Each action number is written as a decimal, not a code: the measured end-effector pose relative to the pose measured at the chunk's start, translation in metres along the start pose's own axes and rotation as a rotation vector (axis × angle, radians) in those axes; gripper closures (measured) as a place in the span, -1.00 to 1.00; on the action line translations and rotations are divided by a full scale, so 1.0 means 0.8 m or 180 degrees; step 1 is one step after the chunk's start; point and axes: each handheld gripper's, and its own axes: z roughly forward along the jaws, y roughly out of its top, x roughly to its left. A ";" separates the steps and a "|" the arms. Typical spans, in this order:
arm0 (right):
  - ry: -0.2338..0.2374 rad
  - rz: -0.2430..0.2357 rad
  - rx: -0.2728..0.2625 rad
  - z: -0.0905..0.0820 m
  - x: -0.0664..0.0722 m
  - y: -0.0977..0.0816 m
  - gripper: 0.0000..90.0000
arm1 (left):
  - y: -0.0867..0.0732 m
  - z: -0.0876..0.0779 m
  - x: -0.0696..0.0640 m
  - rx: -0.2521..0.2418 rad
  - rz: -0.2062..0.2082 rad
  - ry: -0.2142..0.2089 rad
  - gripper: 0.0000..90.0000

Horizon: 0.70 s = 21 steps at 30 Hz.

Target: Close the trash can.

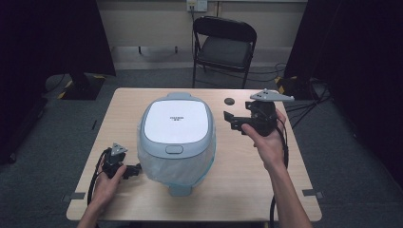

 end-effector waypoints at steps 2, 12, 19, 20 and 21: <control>-0.0020 0.0010 0.0007 -0.001 -0.002 -0.001 -0.66 | 0.000 0.000 0.000 0.0000 -0.0002 0.0003 -0.88; -0.0169 0.0101 0.0039 -0.014 -0.023 -0.024 -0.67 | 0.000 0.000 0.000 -0.0005 0.0002 0.0004 -0.88; -0.0286 0.0258 0.0191 -0.014 -0.049 -0.067 -0.67 | -0.001 -0.002 0.000 0.0008 0.0017 0.0004 -0.88; -0.0286 0.0258 0.0191 -0.014 -0.049 -0.067 -0.67 | -0.001 -0.002 0.000 0.0008 0.0017 0.0004 -0.88; -0.0299 0.0295 0.0205 -0.013 -0.052 -0.072 -0.67 | -0.002 -0.002 0.001 -0.0002 0.0019 -0.0002 -0.88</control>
